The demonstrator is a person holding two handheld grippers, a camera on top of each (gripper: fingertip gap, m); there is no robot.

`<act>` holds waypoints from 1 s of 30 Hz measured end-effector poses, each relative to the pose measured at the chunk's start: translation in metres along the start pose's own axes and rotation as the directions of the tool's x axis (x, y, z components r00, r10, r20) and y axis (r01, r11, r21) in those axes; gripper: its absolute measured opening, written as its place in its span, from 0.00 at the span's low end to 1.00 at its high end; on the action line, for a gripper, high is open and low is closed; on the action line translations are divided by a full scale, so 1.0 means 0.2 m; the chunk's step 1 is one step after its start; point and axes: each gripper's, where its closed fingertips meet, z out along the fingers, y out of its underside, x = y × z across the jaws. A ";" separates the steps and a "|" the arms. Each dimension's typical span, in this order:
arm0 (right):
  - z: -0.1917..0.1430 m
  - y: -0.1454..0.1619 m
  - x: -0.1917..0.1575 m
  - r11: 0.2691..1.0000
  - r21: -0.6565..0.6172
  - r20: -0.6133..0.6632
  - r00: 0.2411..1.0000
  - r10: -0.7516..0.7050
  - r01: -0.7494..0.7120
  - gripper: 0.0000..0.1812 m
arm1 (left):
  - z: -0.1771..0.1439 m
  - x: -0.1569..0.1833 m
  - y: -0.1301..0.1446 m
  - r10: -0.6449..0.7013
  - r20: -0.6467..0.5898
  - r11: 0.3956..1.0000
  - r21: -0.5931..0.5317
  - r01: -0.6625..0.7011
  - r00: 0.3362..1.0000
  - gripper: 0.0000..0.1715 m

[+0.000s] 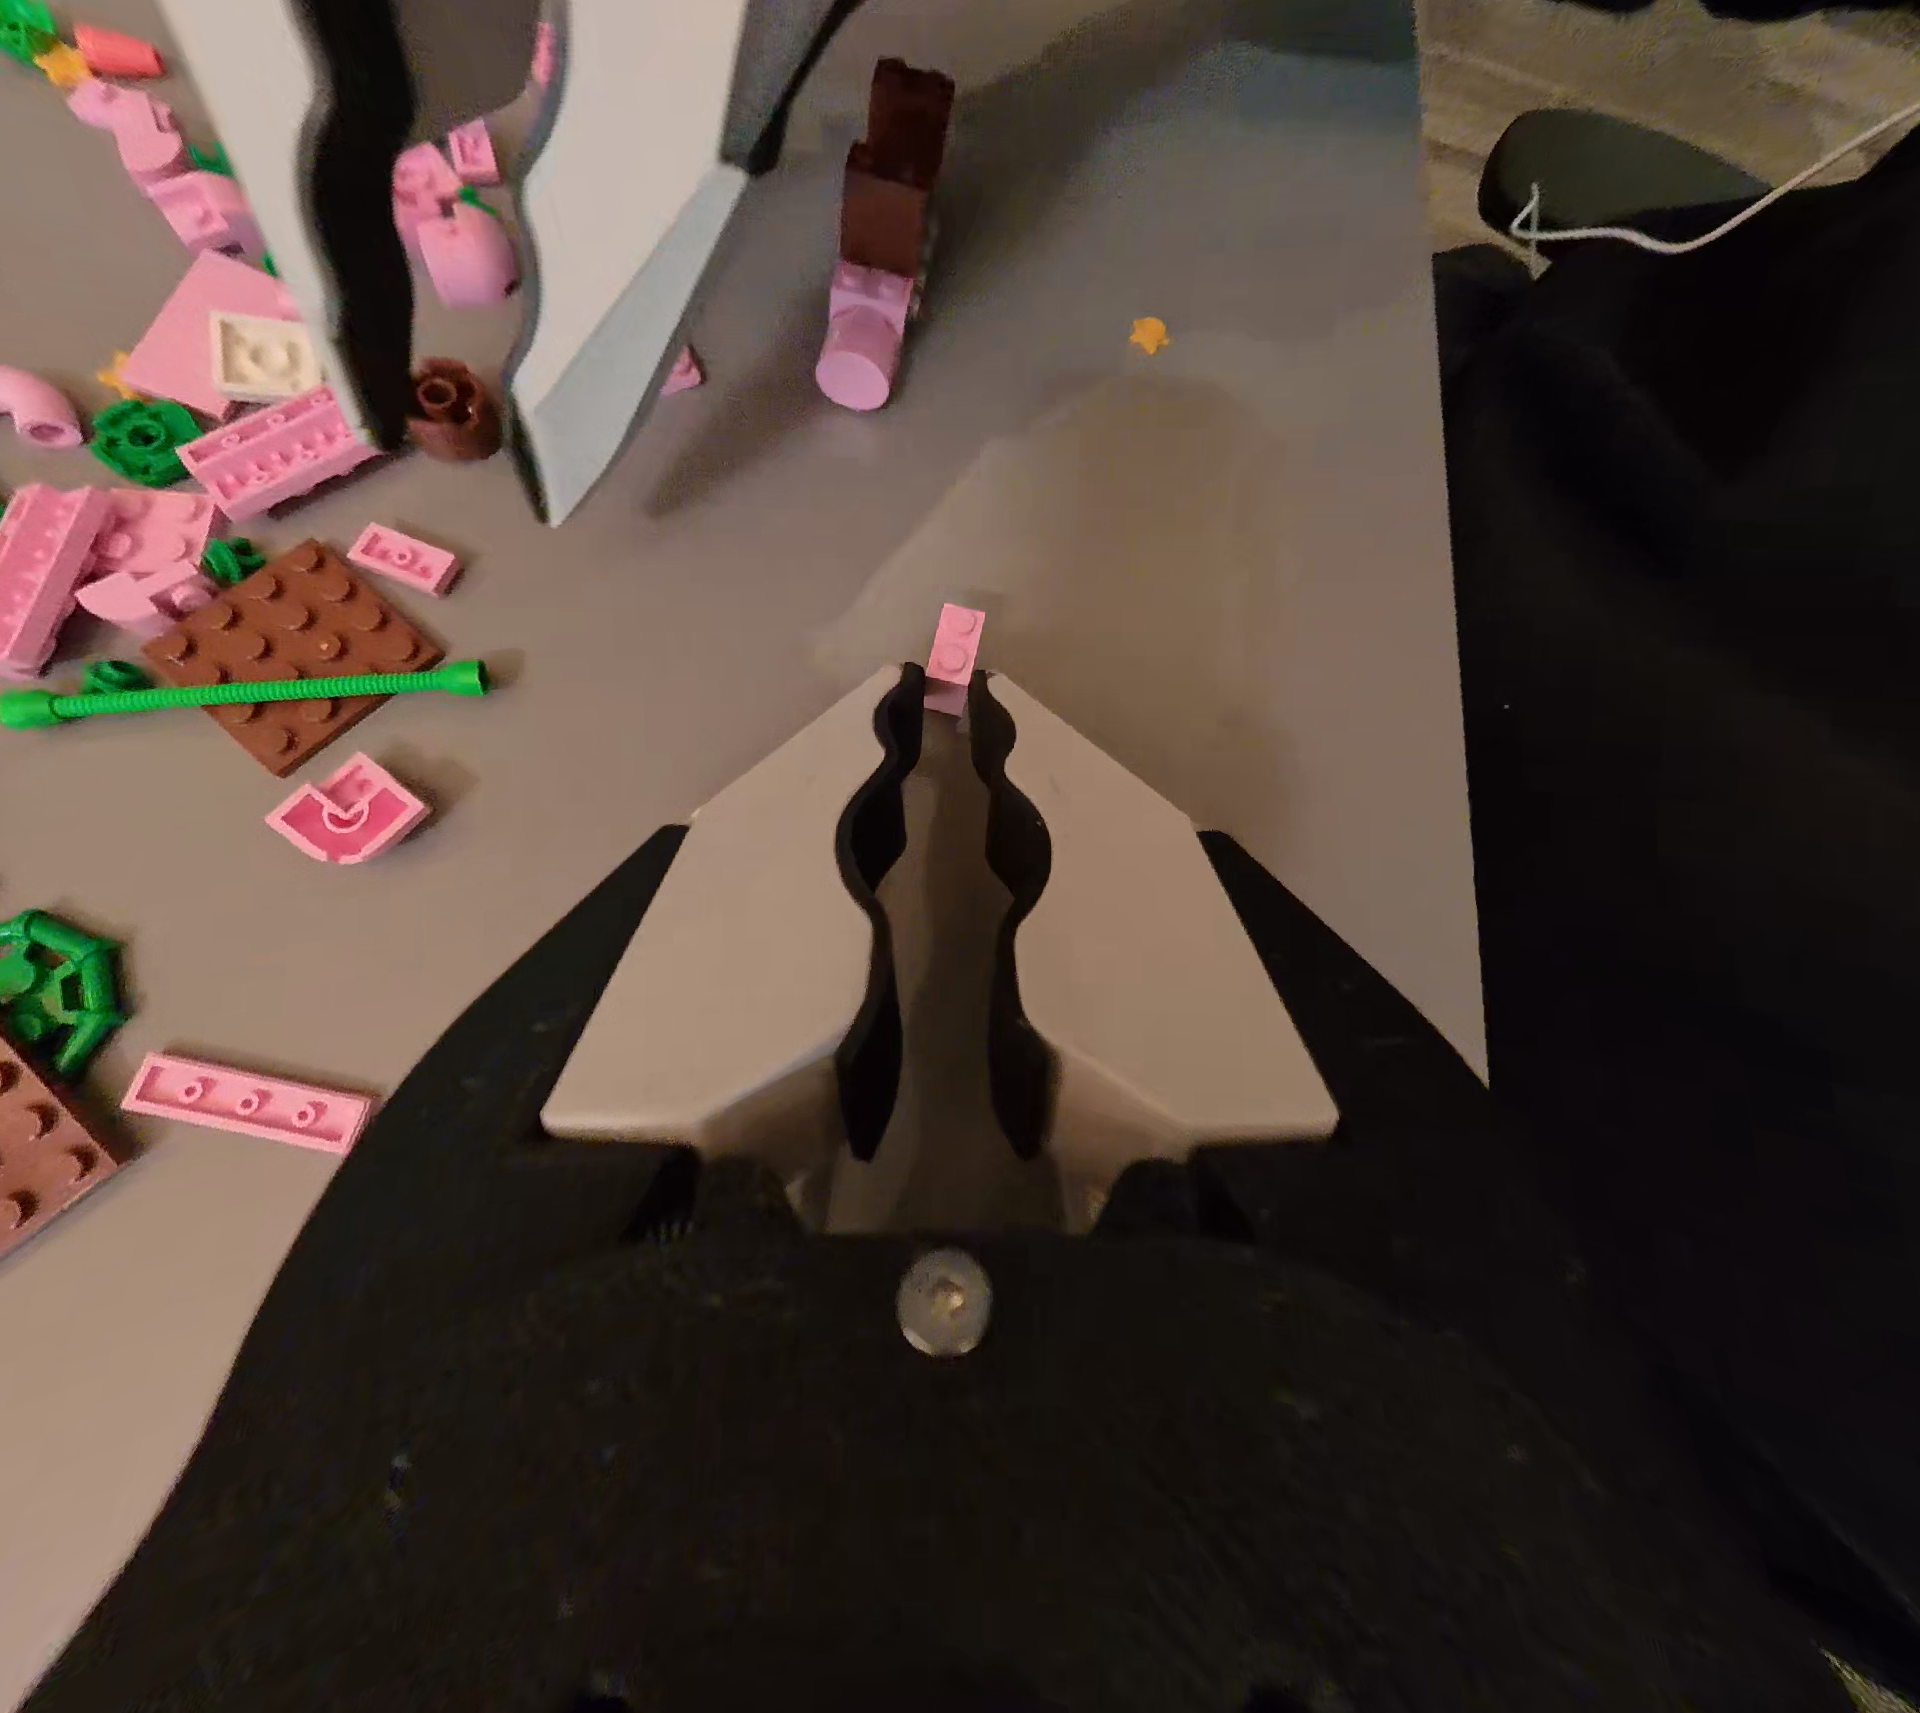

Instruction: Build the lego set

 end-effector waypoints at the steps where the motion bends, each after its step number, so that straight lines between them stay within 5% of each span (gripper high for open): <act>1: 0.02 0.00 0.01 1.000 -0.013 0.011 1.000 -0.015 0.015 0.13 | 0.00 0.00 0.01 -0.005 0.002 1.000 -0.012 0.005 1.000 0.03; 9: 0.12 0.04 0.06 0.996 -0.074 0.055 0.997 -0.045 0.049 0.10 | 0.02 0.00 0.03 -0.035 -0.016 0.998 -0.045 0.034 0.999 0.03; 21: -0.02 -0.05 -0.01 0.996 0.079 0.102 0.994 0.027 -0.035 0.08 | 0.00 0.00 0.01 -0.055 -0.043 0.998 -0.008 0.055 0.998 0.14; 26: -0.18 -0.19 -0.15 0.944 0.267 0.241 0.962 0.127 -0.192 0.08 | -0.13 -0.05 -0.16 -0.003 0.060 0.971 0.239 -0.011 0.998 0.15; 30: -0.33 -0.35 -0.30 0.803 0.410 0.509 0.839 0.192 -0.432 0.08 | -0.33 -0.06 -0.34 0.041 0.209 0.858 0.493 -0.142 0.977 0.14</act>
